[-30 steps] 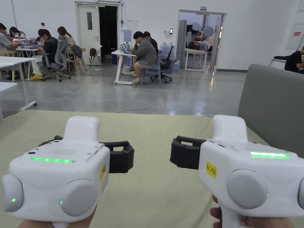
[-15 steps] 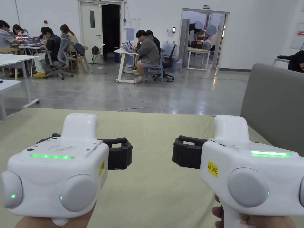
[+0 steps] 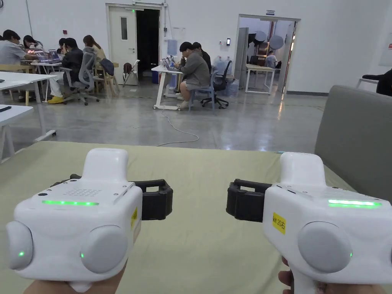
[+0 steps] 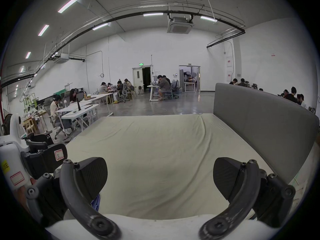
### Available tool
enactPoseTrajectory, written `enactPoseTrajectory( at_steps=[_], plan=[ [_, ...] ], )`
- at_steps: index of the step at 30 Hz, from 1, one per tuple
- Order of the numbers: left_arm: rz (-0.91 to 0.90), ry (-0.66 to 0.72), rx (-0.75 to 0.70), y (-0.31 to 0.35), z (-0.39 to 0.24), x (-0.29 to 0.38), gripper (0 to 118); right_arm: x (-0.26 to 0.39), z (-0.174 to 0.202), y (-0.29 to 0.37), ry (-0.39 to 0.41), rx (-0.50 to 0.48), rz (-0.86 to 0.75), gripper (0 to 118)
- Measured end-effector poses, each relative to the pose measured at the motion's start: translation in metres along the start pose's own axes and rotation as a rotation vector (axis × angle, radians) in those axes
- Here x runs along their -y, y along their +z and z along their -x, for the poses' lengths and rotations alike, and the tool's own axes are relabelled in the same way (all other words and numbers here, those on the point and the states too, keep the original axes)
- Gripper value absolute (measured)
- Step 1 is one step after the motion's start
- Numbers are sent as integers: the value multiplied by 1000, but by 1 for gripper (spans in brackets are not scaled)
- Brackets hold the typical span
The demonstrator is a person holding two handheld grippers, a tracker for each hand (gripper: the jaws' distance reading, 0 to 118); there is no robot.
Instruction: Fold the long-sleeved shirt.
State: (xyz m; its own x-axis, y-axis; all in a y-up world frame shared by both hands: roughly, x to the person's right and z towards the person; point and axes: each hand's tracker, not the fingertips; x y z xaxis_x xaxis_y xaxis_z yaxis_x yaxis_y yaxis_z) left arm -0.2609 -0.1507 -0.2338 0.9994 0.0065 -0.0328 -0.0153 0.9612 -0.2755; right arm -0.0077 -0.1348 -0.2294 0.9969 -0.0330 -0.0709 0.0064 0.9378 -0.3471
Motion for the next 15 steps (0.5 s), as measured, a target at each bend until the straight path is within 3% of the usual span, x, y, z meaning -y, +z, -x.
enactPoseTrajectory(
  at_steps=[15],
  plan=[
    [13,-7,-2,-6,0,2,118,2,2,-7,2,-9,12,118]
  ],
)
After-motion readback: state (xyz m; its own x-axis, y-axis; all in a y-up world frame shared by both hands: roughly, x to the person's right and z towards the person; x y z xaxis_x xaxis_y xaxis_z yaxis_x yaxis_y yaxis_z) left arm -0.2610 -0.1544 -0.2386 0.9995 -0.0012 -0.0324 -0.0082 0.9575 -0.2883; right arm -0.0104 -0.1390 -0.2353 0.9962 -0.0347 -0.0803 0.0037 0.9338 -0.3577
